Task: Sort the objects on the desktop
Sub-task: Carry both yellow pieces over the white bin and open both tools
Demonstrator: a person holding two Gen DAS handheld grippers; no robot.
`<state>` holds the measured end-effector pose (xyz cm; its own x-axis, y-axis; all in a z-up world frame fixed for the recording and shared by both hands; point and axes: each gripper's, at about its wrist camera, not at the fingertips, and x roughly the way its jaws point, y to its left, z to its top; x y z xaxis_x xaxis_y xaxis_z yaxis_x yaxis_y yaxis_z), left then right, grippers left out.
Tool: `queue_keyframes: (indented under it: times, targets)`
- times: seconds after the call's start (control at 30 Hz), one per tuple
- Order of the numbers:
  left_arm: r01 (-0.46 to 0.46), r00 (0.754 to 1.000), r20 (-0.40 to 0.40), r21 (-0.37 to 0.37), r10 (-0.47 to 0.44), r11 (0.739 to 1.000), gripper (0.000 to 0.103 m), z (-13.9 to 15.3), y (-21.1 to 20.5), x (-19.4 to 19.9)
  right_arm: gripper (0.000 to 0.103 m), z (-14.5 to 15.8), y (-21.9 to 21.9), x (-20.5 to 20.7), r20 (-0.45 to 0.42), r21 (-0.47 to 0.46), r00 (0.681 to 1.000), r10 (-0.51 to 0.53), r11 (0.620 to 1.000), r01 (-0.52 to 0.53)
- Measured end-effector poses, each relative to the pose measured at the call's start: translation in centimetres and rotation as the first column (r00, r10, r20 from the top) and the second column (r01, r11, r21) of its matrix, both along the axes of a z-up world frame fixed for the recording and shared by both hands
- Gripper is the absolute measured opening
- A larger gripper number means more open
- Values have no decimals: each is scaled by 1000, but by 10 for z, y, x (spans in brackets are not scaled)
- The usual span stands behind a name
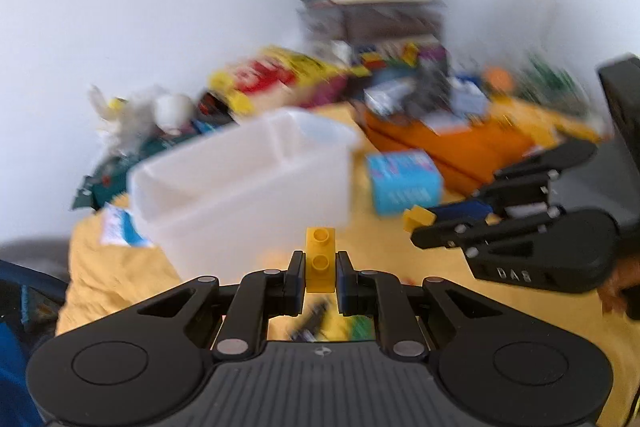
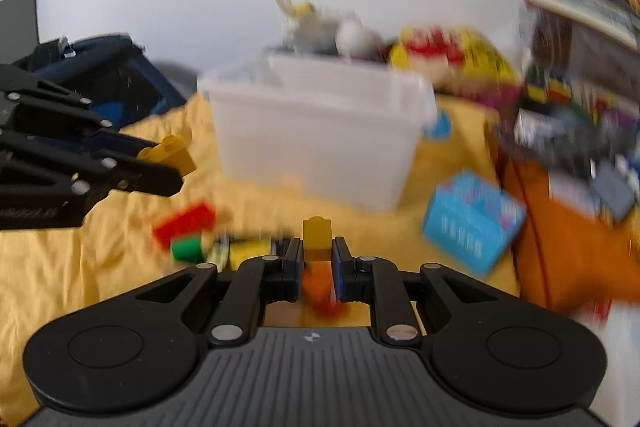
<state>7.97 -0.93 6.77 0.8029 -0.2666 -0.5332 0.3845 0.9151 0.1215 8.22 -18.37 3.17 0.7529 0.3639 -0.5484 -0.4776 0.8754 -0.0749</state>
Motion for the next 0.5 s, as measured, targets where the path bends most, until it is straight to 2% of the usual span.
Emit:
queue_keyframes:
  times: [0.1, 0.2, 0.3, 0.37, 0.43, 0.5]
  targets:
    - [-46, 996, 78, 13, 45, 999, 17, 20, 7, 29, 17, 21, 9, 26, 49, 18, 999, 5, 1000, -6]
    - [-89, 991, 104, -5, 89, 996, 17, 33, 14, 66, 17, 39, 20, 58, 71, 45, 997, -21, 999, 18]
    - [-146, 985, 87, -33, 149, 989, 17, 38, 20, 105, 17, 54, 31, 96, 70, 73, 995, -71, 995, 66]
    - [-179, 982, 57, -56, 183, 982, 17, 37, 26, 128, 17, 61, 37, 121, 39, 93, 996, -84, 992, 80]
    - [-207, 977, 39, -44, 209, 977, 17, 32, 27, 146, 17, 64, 42, 140, 26, 115, 994, -102, 989, 99]
    - [-228, 973, 39, 2, 228, 974, 17, 23, 25, 158, 17, 63, 48, 153, 23, 98, 991, -129, 987, 127]
